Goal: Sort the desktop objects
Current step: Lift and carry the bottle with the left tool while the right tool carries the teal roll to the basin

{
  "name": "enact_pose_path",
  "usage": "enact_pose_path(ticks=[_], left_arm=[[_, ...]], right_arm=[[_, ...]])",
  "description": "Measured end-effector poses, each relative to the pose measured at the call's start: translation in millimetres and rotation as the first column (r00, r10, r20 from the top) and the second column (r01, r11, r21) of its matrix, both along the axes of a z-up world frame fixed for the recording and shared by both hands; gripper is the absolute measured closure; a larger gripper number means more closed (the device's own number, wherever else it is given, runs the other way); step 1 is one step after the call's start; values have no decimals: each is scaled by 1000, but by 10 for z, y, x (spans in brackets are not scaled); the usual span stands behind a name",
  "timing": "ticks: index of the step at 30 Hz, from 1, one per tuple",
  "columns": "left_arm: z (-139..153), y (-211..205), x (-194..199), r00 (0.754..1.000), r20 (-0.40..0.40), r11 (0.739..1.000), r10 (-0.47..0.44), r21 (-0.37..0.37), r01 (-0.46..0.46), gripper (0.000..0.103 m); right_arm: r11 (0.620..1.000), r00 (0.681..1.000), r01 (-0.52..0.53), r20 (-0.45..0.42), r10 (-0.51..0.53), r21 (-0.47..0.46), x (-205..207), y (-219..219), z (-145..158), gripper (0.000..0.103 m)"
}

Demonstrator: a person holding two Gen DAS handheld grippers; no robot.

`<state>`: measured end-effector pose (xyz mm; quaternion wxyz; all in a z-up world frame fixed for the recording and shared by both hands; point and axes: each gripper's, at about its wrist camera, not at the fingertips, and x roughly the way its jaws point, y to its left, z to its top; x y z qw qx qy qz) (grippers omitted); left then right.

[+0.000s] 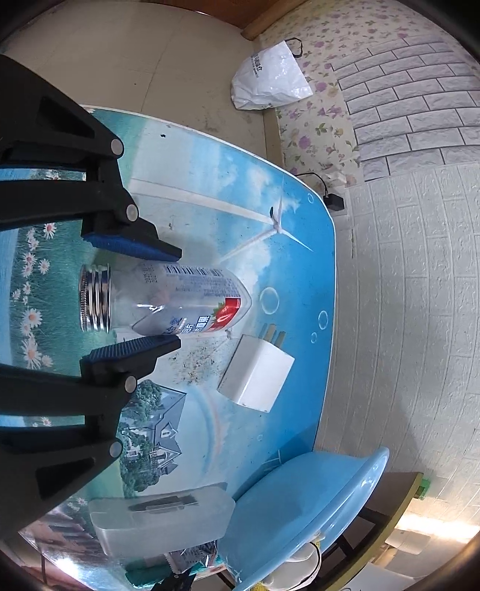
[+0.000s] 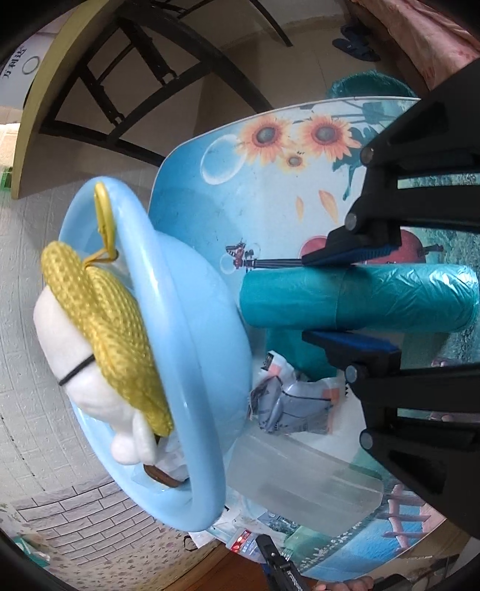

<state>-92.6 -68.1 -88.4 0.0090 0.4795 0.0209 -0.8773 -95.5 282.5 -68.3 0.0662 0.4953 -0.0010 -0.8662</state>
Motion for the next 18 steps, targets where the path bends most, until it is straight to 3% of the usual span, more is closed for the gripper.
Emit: enact_pose_path(ticks=[3, 18], left_arm=[[12, 4, -7, 1000, 13, 1000, -4, -7, 4, 64], [481, 64, 128, 997, -82, 999, -13, 47, 17, 64]], right_arm=[[1000, 1000, 6, 3, -6, -18, 19, 36, 5, 71], [986, 997, 51, -50, -59, -157, 237, 304, 380, 71]])
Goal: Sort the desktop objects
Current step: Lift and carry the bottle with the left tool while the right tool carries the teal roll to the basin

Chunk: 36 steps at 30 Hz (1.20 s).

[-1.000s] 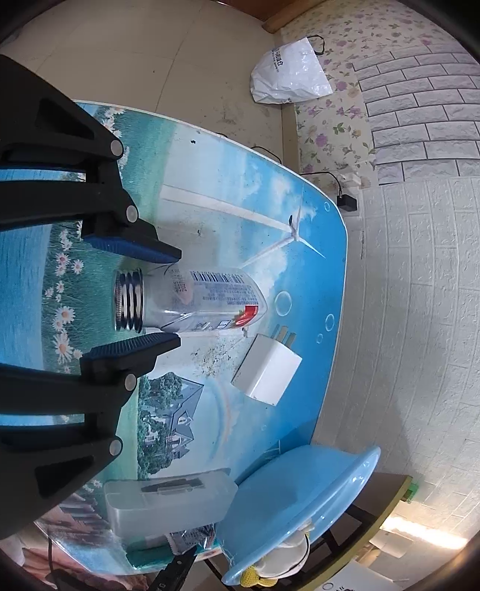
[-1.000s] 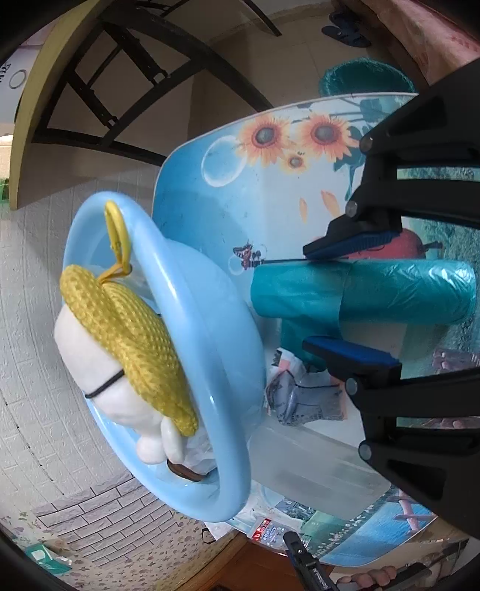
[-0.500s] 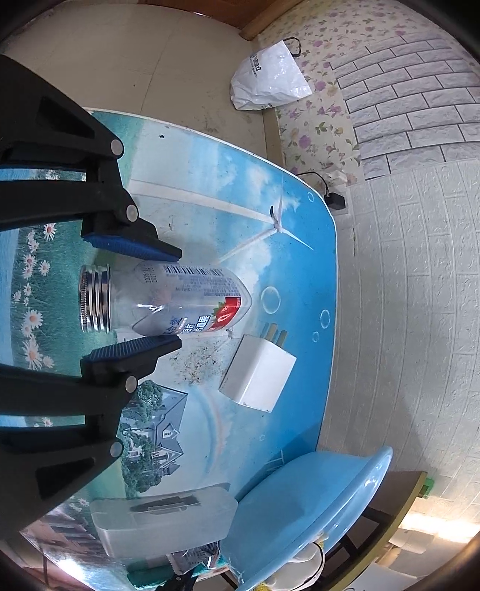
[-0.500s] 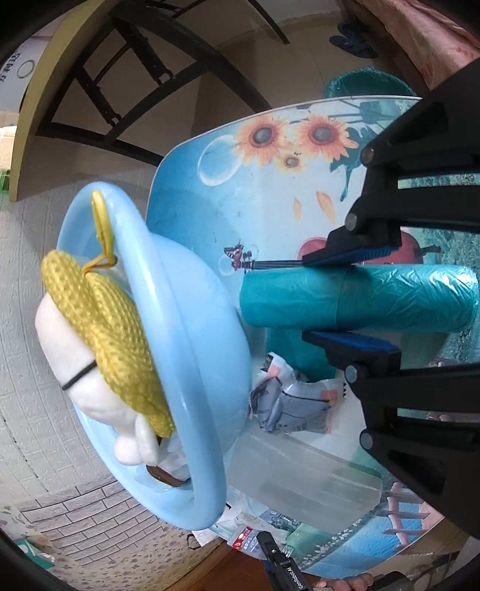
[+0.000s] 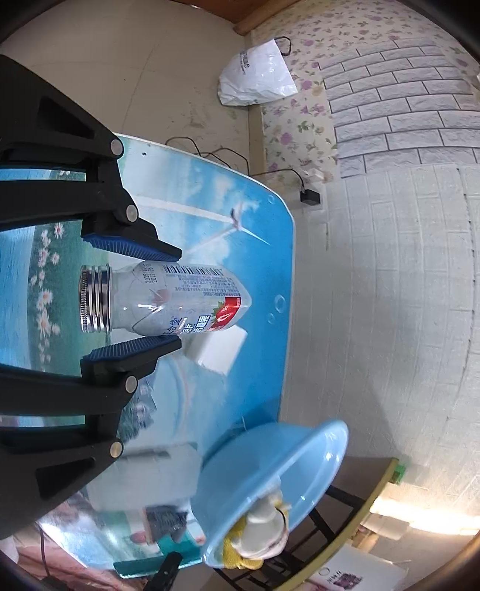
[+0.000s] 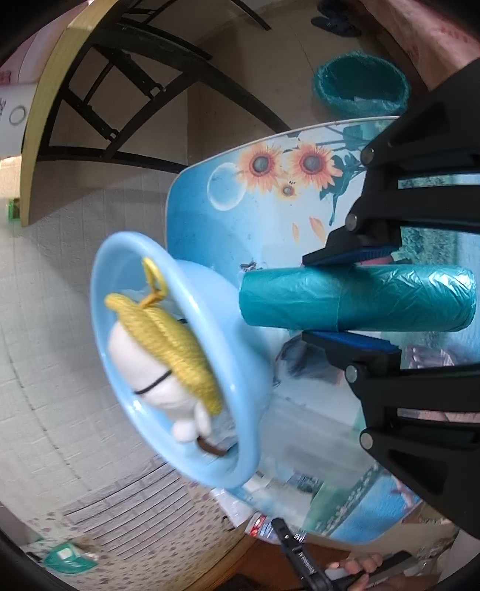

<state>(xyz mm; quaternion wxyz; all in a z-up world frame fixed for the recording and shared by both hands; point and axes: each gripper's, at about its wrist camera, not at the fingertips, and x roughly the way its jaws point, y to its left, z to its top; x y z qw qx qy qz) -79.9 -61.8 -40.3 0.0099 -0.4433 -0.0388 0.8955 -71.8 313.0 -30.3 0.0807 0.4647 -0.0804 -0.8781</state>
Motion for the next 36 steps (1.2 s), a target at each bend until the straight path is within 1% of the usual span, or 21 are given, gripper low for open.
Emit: enact_pose_path(ticks=[5, 7, 8, 9, 11, 13, 14, 15, 16, 17, 18, 21, 23, 26, 28, 31, 36], left_arm=[[160, 99, 17, 1000, -27, 1000, -16, 17, 16, 64], [238, 151, 27, 999, -27, 999, -29, 45, 30, 64], [281, 172, 30, 999, -25, 997, -35, 71, 37, 64], [323, 191, 26, 999, -27, 995, -42, 89, 44, 64], [428, 286, 6, 997, -46, 995, -60, 76, 64, 64], [521, 404, -7, 994, -76, 996, -82, 30, 84, 64], [560, 460, -15, 992, -87, 996, -92, 11, 93, 64], [596, 505, -29, 990, -96, 995, -99, 0, 100, 64], [628, 547, -44, 989, -103, 994, -105, -5, 105, 64], [662, 590, -57, 988, -109, 994, -112, -6, 112, 64], [691, 638, -74, 986, -114, 993, -121, -4, 122, 64], [757, 802, -151, 980, -124, 987, -158, 9, 160, 64], [778, 927, -203, 975, -128, 983, -181, 2, 183, 64], [788, 1083, -298, 968, -127, 976, -216, -3, 217, 64], [785, 1200, -369, 963, -129, 971, -239, -7, 240, 64], [770, 1304, -455, 956, -128, 965, -264, -23, 263, 64], [732, 1445, -621, 949, -123, 957, -291, -37, 289, 64]], right_arm=[[996, 1000, 2, -12, -3, -85, 30, 125, 108, 71], [990, 1000, 0, -13, -2, -139, 46, 183, 148, 71], [981, 1000, 1, -12, -3, -193, 62, 231, 175, 71], [975, 1000, 3, -13, -6, -224, 86, 253, 202, 71], [957, 1000, 12, -14, -16, -289, 112, 346, 257, 71], [939, 1000, 16, -15, -23, -344, 138, 420, 317, 71], [934, 999, 12, -24, -22, -358, 156, 440, 363, 71], [938, 999, 6, -37, -20, -348, 167, 447, 410, 71], [947, 998, -2, -55, -16, -322, 179, 441, 469, 71], [962, 997, -14, -82, -9, -273, 188, 422, 556, 71], [967, 995, -22, -96, -3, -254, 184, 416, 603, 71], [964, 993, -50, -115, 20, -260, 101, 428, 697, 71], [968, 992, -65, -123, 36, -242, 9, 401, 728, 71], [972, 990, -80, -132, 51, -221, -112, 352, 743, 71], [970, 991, -79, -128, 51, -229, -203, 348, 700, 71], [977, 989, -82, -137, 55, -198, -355, 274, 629, 71], [974, 989, -98, -125, 74, -204, -591, 192, 537, 71]])
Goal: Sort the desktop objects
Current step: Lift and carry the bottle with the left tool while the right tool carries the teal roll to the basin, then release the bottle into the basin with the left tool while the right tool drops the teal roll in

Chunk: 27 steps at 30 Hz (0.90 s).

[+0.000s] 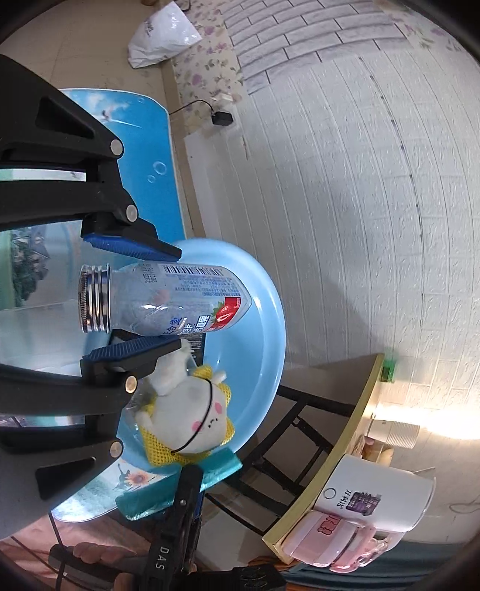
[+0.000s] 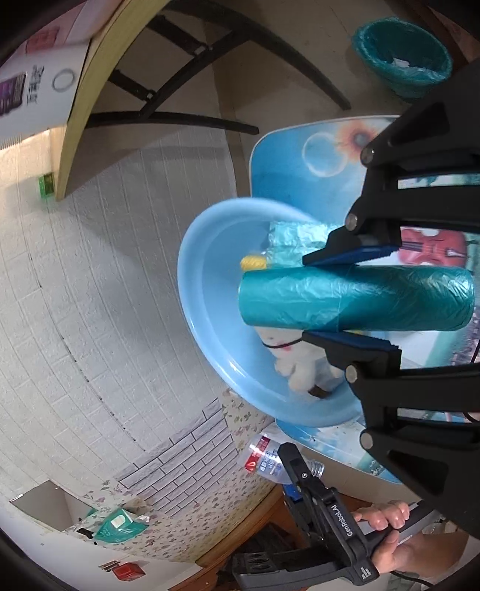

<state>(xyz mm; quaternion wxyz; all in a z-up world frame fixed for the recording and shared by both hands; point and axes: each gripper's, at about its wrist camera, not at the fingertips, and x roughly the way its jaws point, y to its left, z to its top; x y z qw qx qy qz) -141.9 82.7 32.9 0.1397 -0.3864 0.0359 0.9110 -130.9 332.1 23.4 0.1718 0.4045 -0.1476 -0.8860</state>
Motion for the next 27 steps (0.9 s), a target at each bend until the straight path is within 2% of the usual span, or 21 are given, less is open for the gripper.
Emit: enact_pose_path(ticks=[9, 17, 21, 27], left_arm=[[-152, 146, -240, 999, 32, 999, -32, -10, 32, 64], [-212, 272, -432, 999, 19, 999, -34, -19, 34, 63], [-219, 286, -460, 999, 18, 999, -31, -19, 32, 63], [-121, 271, -452, 999, -21, 999, -34, -23, 33, 63]], right_arm=[[1000, 1000, -10, -3, 10, 23, -399, -84, -70, 71], [996, 1000, -22, -17, 23, 83, -833, -248, -136, 71], [994, 999, -32, -24, 35, 106, -911, -330, -106, 70], [993, 994, -36, -96, 47, 109, -817, -386, 147, 70]])
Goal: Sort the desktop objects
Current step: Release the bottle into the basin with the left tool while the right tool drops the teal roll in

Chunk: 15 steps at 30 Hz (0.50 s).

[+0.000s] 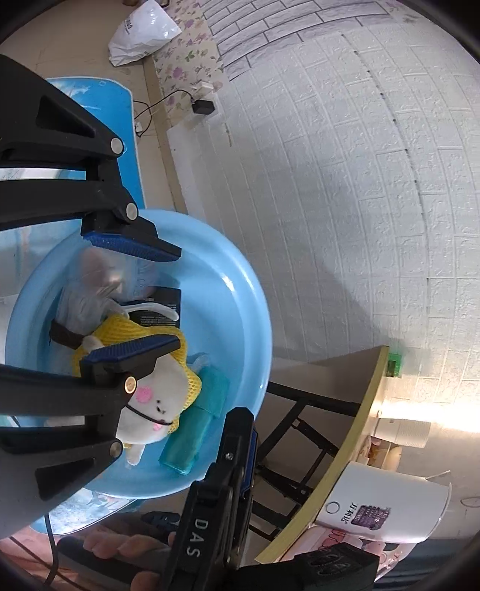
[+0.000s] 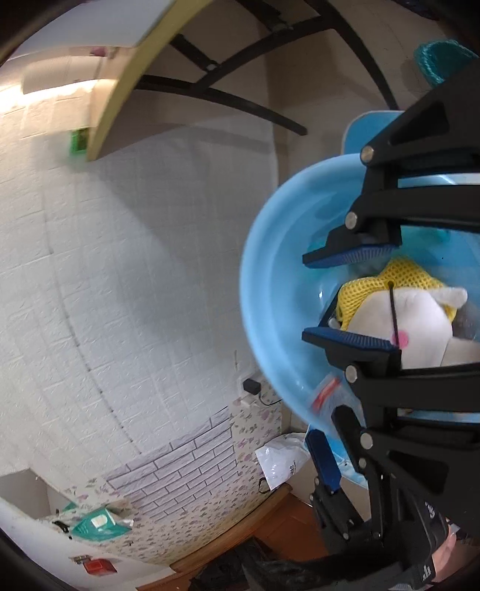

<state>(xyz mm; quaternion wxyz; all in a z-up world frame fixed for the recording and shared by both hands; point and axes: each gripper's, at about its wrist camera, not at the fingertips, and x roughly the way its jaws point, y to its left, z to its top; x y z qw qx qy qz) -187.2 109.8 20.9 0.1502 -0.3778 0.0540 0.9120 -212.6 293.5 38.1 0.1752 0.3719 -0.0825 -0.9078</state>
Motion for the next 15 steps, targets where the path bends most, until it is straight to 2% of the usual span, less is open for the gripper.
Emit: enact_pose_path(ticks=[10, 12, 14, 15], left_arm=[[104, -338, 191, 999, -14, 999, 47, 3, -47, 62], [119, -430, 253, 998, -18, 998, 58, 3, -58, 58], [143, -554, 319, 996, -29, 997, 82, 3, -82, 43], [152, -604, 346, 995, -36, 995, 95, 4, -95, 40]], right_arm=[[1000, 1000, 17, -7, -16, 14, 281, 45, 161, 70], [1000, 1000, 16, -5, -16, 24, 366, 47, 166, 70], [999, 1000, 18, -8, -18, 30, 460, 44, 177, 69], [999, 1000, 22, -12, -21, 31, 499, 42, 189, 68]])
